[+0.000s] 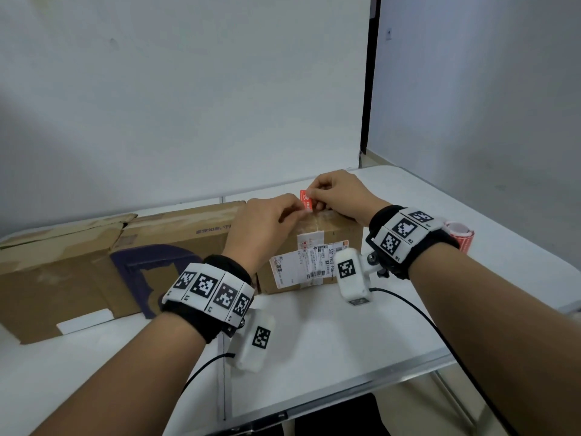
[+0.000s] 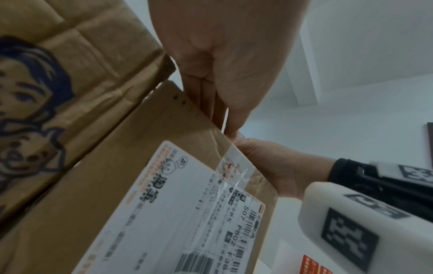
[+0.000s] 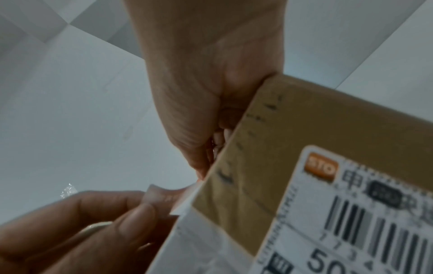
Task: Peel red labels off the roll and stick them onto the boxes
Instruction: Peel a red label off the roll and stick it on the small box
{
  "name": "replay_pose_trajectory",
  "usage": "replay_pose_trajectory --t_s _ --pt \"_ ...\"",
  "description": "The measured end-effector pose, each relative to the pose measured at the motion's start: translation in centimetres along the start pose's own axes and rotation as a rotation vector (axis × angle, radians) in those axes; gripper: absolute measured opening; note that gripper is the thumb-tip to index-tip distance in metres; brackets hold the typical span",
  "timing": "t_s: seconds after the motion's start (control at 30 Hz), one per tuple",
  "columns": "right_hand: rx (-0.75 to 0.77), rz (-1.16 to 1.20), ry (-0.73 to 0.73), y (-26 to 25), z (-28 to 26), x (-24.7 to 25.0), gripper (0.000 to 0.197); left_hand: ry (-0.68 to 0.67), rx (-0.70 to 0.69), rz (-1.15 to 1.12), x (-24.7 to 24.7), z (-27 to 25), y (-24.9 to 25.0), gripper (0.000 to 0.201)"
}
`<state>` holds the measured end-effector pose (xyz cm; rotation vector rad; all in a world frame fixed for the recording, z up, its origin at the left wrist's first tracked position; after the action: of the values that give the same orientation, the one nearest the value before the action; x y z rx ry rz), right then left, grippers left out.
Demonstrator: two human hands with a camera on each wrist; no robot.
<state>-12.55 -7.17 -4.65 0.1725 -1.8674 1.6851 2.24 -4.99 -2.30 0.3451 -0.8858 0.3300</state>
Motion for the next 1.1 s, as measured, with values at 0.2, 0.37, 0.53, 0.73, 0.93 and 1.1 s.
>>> replay_pose_trajectory --t_s 0.2,0.37,0.53,0.73,0.93,1.1 --pt "0.009 -0.027 0.004 -0.2 -0.7 0.0 0.014 0.032 -0.055 -0.015 -0.1 -0.7 0.7 0.016" --pt "0.025 -0.059 0.018 -0.2 -0.8 -0.1 0.016 0.046 -0.085 0.014 -0.4 -0.9 0.8 0.017" --pt "0.036 -0.096 0.035 -0.3 -0.7 -0.3 0.015 0.037 -0.11 0.017 -0.7 -1.1 0.9 0.016" --pt "0.051 -0.139 0.046 -0.4 -0.4 -0.6 0.013 0.03 -0.112 0.013 -0.8 -1.1 0.7 0.015" --pt "0.082 -0.165 0.054 -0.5 -0.4 -0.7 0.012 -0.025 -0.113 0.046 -1.0 -1.0 0.6 0.016" --pt "0.105 -0.193 0.064 -0.6 -0.5 -0.9 0.012 -0.056 -0.116 0.066 -1.2 -0.9 0.7 0.016"
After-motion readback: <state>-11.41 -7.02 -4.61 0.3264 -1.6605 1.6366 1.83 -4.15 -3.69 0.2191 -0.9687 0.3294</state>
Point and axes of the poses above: each hand's wrist, its own z-axis towards the middle knuckle, its own x-axis out of the back of the hand, y = z × x, the point moved 10 cm from there along z, towards the middle knuckle, and after that the axes turned 15 degrees about -x, right-handed, at the moved point
